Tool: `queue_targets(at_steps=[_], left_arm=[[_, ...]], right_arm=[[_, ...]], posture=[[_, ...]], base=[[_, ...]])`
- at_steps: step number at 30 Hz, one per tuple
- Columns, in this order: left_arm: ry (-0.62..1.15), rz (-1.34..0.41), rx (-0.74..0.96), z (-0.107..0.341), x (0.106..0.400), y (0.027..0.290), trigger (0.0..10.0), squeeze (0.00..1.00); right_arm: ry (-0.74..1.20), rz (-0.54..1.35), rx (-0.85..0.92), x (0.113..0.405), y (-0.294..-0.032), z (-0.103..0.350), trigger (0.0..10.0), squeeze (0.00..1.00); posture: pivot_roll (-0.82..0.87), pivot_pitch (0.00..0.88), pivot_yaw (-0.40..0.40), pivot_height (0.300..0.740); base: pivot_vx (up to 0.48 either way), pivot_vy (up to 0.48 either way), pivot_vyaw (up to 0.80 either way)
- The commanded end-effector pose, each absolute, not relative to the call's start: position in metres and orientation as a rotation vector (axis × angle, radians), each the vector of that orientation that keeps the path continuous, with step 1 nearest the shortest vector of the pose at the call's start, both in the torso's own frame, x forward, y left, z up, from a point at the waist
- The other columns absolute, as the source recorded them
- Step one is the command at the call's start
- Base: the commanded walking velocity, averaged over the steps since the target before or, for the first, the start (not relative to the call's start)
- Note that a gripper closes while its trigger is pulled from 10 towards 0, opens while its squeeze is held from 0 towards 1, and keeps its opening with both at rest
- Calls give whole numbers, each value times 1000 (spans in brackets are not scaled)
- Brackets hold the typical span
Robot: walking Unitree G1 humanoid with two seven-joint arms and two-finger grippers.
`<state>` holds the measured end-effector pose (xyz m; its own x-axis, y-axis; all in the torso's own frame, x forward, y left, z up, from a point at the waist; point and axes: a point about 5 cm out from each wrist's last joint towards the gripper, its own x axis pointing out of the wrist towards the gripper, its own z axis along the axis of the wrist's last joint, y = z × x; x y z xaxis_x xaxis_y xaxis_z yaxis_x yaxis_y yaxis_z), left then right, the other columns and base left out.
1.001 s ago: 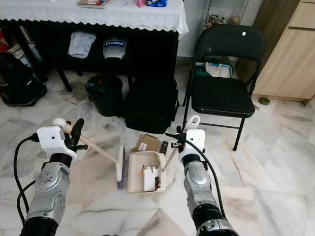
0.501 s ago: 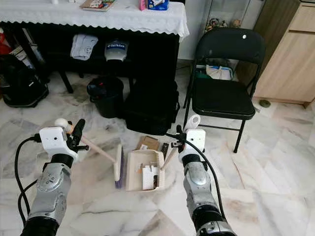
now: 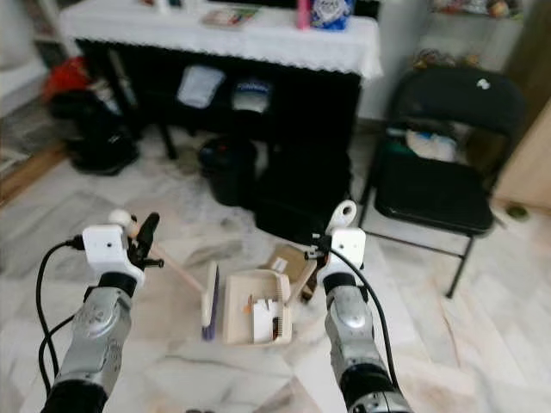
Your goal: Sweep floor
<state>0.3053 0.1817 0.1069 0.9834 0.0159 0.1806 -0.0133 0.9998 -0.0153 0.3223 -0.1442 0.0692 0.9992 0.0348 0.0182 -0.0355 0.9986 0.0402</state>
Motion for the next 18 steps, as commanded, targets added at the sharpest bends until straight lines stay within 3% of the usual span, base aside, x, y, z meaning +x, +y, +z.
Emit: queue_targets(at_steps=[1,18], left_arm=[[-225,28,10,116,308,186,10000,0],[-219,15,26,116,311,180,10000,0]], right_arm=[[-91,46,45,330,-140,87,10000,0],[-95,52,44,333,-140,91,10000,0]], posture=[[24,0,-14,740],[25,17,-15,740]], base=[[0,0,800],[0,0,800]])
